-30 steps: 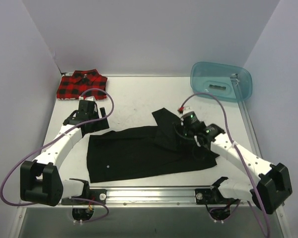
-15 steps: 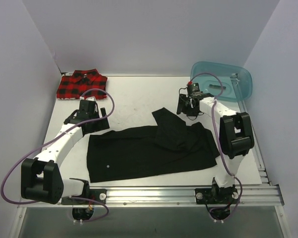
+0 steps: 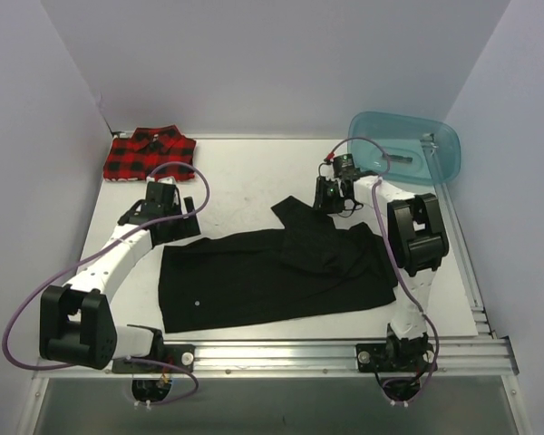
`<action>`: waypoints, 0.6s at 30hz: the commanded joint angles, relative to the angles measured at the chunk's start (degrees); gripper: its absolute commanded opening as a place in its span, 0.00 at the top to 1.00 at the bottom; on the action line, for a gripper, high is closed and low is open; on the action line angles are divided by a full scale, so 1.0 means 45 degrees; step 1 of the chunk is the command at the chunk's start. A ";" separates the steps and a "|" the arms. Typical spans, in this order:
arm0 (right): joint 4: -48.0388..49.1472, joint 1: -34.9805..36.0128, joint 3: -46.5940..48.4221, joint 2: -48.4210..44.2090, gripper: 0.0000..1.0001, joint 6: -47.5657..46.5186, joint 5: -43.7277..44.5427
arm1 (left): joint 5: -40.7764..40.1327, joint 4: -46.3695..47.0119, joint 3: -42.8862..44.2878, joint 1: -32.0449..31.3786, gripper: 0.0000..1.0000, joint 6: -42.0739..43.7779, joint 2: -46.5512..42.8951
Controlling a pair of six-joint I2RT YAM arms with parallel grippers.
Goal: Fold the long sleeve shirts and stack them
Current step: Fold the shirt
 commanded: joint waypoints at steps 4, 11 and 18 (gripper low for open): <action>-0.0095 0.0337 0.0334 -0.0030 1.00 -0.0583 -0.1068 | 0.0088 0.0347 0.0161 0.0043 0.09 0.0024 -0.0035; -0.0601 0.0844 -0.0115 -0.2995 1.00 -0.1110 -0.0619 | -0.0049 0.0308 0.0142 0.0063 0.09 -0.0015 -0.0113; -0.1304 0.2774 -0.2963 -0.7604 1.00 -0.0623 -0.0657 | -0.0186 0.0132 0.0298 0.0355 0.09 -0.0132 -0.0036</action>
